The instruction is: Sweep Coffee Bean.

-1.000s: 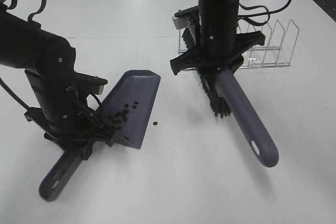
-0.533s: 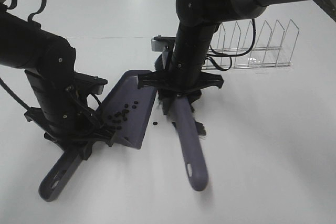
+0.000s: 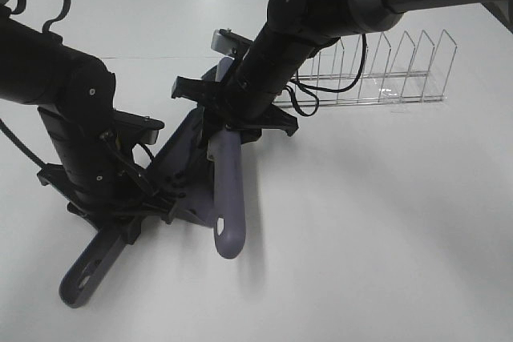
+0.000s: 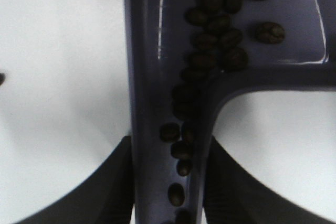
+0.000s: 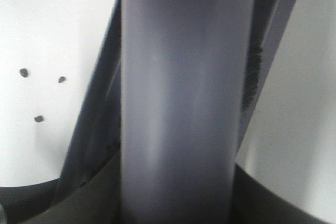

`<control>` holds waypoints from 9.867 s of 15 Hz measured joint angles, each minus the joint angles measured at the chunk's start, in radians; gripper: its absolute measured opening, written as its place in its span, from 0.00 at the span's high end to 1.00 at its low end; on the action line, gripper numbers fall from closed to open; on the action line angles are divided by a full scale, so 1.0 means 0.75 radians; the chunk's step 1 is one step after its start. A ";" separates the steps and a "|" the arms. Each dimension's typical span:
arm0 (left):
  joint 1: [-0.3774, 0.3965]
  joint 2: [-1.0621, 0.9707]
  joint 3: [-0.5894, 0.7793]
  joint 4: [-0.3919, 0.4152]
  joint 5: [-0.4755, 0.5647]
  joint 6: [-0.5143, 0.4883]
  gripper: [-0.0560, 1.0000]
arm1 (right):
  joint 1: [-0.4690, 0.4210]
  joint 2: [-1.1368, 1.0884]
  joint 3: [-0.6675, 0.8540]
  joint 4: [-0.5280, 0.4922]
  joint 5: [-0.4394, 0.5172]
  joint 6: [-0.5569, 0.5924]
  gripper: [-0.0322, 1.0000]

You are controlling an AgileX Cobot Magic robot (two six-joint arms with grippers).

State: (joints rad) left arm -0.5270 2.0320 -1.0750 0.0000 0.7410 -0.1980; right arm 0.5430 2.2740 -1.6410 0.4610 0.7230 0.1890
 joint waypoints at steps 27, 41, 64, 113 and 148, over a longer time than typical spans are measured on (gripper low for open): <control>0.000 0.000 0.000 -0.016 -0.003 -0.021 0.64 | 0.000 -0.145 -0.468 -0.444 0.664 -0.089 0.69; 0.000 0.000 0.000 -0.024 0.004 -0.059 0.64 | -0.369 -0.395 0.256 -0.528 0.672 -0.139 0.69; 0.000 0.000 0.000 -0.028 0.007 -0.105 0.64 | -0.636 -0.011 -0.125 -0.676 0.519 -0.173 0.69; 0.149 -0.141 0.019 0.027 0.137 -0.232 0.64 | -0.636 -0.176 -0.364 -0.385 0.663 -0.243 0.33; 0.631 -0.276 -0.273 0.032 0.397 0.107 0.35 | -0.636 -0.317 -0.216 -0.388 0.661 -0.243 0.34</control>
State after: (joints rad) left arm -0.0540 1.8250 -1.2800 0.0240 1.0390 -0.1180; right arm 0.0660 2.0360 -1.8030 0.1700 1.2190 0.0070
